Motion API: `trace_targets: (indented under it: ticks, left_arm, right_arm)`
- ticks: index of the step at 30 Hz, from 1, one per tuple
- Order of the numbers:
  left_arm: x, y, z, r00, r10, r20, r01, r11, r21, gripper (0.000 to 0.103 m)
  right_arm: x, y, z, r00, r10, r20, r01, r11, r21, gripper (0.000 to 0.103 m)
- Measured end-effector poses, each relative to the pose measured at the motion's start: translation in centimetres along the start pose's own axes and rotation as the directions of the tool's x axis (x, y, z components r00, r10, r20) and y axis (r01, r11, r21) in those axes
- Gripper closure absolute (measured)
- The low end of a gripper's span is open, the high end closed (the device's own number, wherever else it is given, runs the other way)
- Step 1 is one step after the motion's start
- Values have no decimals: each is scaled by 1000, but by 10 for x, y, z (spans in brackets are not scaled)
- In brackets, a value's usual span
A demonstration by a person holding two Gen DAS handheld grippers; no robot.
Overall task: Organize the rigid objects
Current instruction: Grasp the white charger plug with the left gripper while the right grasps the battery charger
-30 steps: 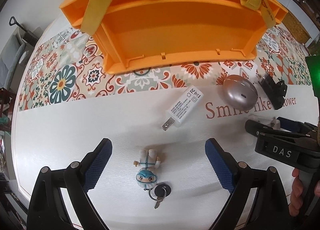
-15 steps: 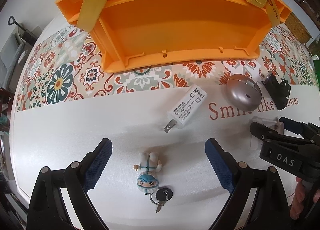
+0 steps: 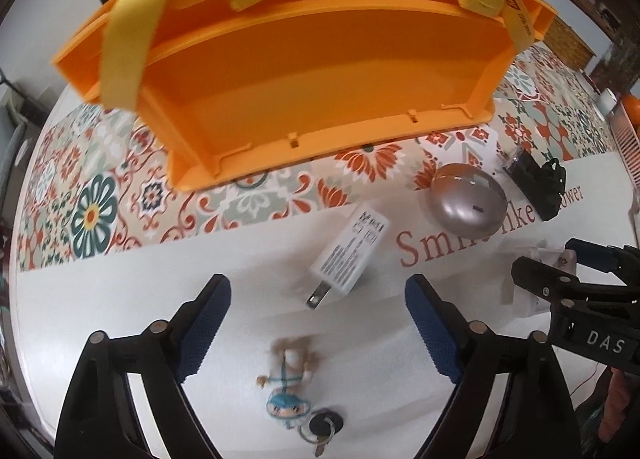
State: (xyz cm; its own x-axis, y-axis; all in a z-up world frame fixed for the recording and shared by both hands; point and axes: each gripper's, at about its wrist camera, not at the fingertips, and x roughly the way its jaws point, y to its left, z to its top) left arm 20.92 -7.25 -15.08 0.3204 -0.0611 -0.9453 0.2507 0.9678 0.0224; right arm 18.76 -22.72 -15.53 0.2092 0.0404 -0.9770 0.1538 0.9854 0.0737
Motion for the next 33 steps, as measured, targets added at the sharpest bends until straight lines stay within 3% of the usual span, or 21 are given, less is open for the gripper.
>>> trace_targets:
  ticks: [9,14,21,25,33]
  left_arm:
    - [20,-8,10,1000,-16,-5,16,999,45,39]
    - [30,-13,13,999,-42,-12,42,999,31,58]
    - [33,-16,17,997,-75,4,75,997,16,76]
    - [30,-13,13,993,-115,6,115,993,-11,78]
    - [6,-7,3,991,-116,63,117,993,-15,79]
  right_arm:
    - [3,-19,0,1000,-8,-12,9,999,41,24]
    - [10,-28,-7,1000,-12,-13,12,999,46,24]
    - [13,-29,-7,1000,-13,-2,13,999,47,24]
    - [2,-25,-4,1000,-9,10,8,999,44,24]
    - [-17,-18,-12,999,-8,38,7,999,34,24]
